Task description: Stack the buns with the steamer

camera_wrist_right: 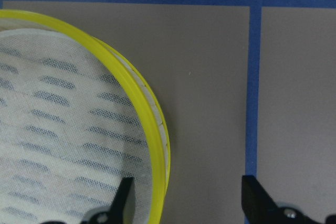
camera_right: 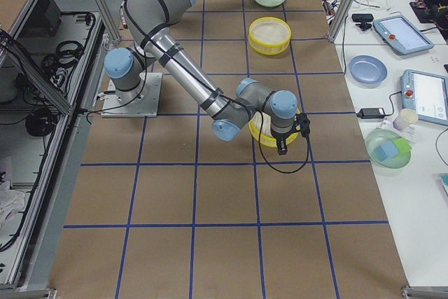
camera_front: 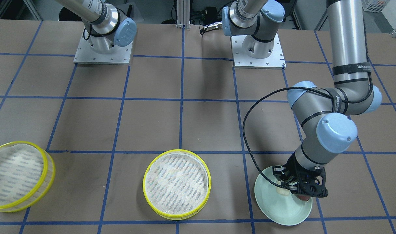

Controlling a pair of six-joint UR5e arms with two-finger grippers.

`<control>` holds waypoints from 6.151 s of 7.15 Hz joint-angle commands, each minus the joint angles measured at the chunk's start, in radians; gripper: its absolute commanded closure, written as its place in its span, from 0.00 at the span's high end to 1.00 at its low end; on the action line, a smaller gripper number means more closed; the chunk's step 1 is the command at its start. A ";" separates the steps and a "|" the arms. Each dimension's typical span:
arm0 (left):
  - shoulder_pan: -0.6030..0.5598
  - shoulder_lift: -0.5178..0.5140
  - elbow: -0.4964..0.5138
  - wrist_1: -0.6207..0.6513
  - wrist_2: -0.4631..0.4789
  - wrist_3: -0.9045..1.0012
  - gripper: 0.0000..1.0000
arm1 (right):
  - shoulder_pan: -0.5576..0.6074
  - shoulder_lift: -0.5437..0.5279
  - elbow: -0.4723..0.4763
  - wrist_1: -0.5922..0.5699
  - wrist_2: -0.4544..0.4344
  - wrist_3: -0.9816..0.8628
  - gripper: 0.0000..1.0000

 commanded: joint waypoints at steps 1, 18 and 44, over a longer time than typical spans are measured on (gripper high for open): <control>-0.095 0.015 0.042 0.007 -0.147 -0.260 0.00 | 0.009 0.004 0.001 -0.002 0.029 0.003 0.73; 0.045 -0.040 -0.021 -0.031 0.248 0.103 1.00 | 0.418 -0.171 0.010 0.055 -0.196 0.487 0.00; -0.231 0.079 0.002 0.031 -0.227 -0.974 0.00 | 0.900 -0.085 0.013 0.068 -0.241 1.313 0.25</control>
